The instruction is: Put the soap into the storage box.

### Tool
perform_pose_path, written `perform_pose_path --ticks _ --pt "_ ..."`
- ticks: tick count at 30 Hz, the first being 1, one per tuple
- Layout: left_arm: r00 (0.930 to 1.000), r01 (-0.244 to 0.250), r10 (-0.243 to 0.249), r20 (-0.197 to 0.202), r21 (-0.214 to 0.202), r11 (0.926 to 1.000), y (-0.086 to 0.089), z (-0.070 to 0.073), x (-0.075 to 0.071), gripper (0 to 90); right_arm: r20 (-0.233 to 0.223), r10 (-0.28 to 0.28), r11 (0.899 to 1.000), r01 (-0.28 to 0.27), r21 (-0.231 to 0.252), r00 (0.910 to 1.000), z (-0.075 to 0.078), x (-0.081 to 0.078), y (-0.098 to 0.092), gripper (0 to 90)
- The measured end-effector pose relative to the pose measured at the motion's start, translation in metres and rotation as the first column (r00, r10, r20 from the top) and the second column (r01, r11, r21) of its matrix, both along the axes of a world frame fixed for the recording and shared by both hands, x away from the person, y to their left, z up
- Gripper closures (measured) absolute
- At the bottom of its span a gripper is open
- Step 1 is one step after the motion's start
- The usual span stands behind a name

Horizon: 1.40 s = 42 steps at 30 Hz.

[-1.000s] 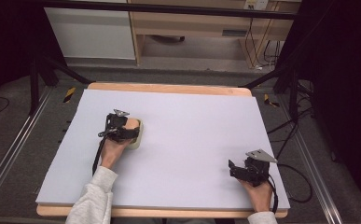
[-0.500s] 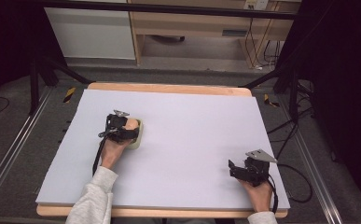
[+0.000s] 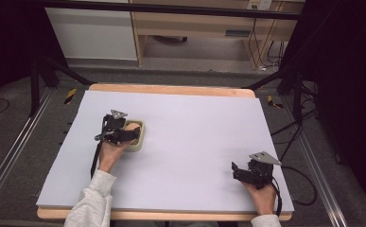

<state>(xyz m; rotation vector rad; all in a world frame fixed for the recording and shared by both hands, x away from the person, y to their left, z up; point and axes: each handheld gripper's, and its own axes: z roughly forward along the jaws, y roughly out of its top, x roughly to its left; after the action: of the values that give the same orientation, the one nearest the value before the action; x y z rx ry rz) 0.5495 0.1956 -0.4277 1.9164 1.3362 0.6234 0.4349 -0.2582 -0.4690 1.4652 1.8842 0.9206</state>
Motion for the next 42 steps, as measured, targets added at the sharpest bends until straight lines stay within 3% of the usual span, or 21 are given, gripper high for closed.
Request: perform_pose_path --ticks 6,14,17,21,26,34,42 --pt "0.9990 0.032 -0.031 0.032 -0.019 0.9993 -0.003 0.008 -0.020 27.4 0.003 -0.001 1.000 0.001 -0.003 1.0000 0.001 -0.001 0.000 10.4" --pt "0.9961 0.058 -0.059 0.065 0.004 0.9983 0.002 0.010 -0.048 26.9 0.004 -0.008 1.000 0.008 0.005 1.0000 0.002 -0.002 -0.002 10.4" --pt "0.9956 0.063 -0.061 0.070 -0.020 0.9978 0.006 0.008 -0.057 26.8 0.008 -0.012 1.000 0.012 0.006 0.9999 0.002 -0.003 -0.003 10.4" --pt "0.9939 0.077 -0.076 0.079 -0.014 0.9969 0.009 0.003 -0.070 26.3 0.006 -0.020 1.000 0.020 0.015 0.9998 0.003 -0.004 -0.006 10.3" --pt "0.9938 0.082 -0.082 0.075 0.006 0.9966 0.018 -0.007 -0.084 25.8 0.002 -0.029 0.999 0.029 0.017 0.9996 0.002 -0.005 -0.010 10.3" --pt "0.9971 0.048 -0.051 0.056 0.051 0.9976 0.036 -0.023 -0.101 22.9 -0.012 -0.041 0.999 0.041 -0.005 0.9991 0.001 -0.006 -0.012 10.0" --pt "0.9987 0.032 -0.034 0.038 0.045 0.9985 0.051 -0.030 -0.112 20.7 -0.034 -0.054 0.999 0.054 0.002 0.9980 -0.001 -0.007 -0.016 9.4"
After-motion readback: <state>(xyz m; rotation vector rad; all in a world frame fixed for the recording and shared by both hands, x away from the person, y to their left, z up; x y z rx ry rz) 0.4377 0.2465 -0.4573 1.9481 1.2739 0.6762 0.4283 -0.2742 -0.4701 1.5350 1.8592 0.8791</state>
